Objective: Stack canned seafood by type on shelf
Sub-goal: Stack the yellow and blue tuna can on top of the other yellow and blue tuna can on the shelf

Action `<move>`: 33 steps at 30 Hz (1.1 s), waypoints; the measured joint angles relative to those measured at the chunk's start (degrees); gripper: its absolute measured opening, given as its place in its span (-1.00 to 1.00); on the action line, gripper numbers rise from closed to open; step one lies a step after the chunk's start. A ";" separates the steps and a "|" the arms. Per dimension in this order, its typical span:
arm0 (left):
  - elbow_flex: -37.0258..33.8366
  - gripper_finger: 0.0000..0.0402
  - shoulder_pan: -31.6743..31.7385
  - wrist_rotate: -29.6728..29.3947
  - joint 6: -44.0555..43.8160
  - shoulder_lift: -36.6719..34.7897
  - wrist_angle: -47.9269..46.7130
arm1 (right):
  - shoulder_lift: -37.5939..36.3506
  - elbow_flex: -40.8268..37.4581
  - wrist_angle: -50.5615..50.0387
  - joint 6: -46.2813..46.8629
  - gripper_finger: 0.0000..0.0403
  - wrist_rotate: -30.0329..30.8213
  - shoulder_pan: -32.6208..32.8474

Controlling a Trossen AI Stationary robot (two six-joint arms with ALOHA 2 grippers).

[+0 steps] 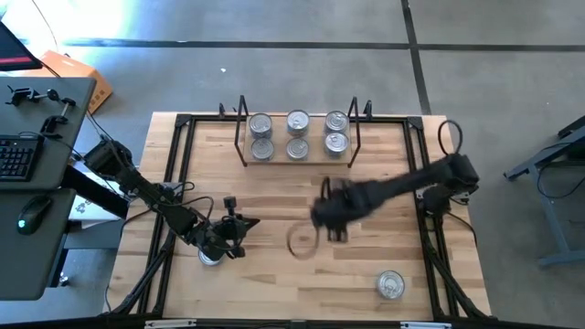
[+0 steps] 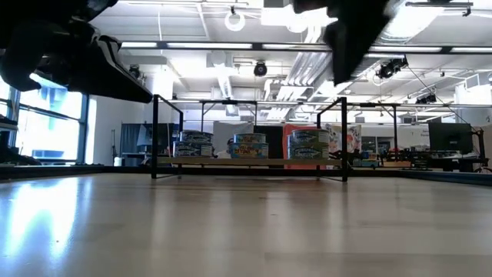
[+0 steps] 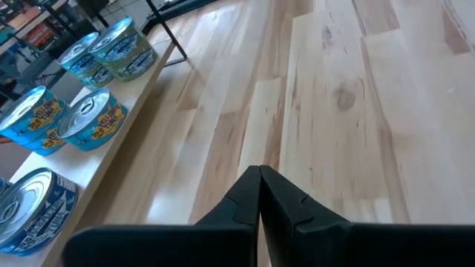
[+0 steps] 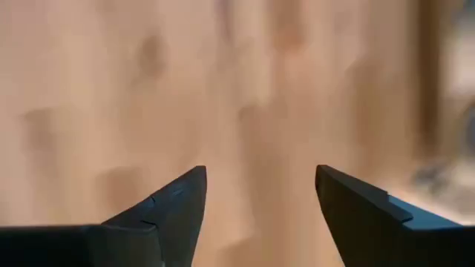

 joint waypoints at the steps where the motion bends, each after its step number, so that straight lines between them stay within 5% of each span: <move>1: 0.00 -1.00 0.00 0.00 0.01 0.00 0.22 | -0.19 0.00 -1.84 5.30 0.20 -1.58 2.55; 12: 0.00 -1.00 0.51 0.31 6.96 0.05 8.31 | -0.41 -6.89 -2.24 63.90 -0.31 -6.41 33.19; 19: -0.02 -1.00 0.56 1.68 13.82 0.04 14.18 | -0.39 -16.76 8.02 91.01 -0.66 -14.17 42.59; 25: -0.02 -1.00 2.09 2.47 14.92 0.04 15.74 | -0.85 -25.28 15.43 94.57 -0.81 -21.20 41.42; 33: -0.02 -1.00 3.97 8.56 14.61 0.04 17.17 | -1.00 -28.22 18.24 74.83 -0.90 -19.02 29.48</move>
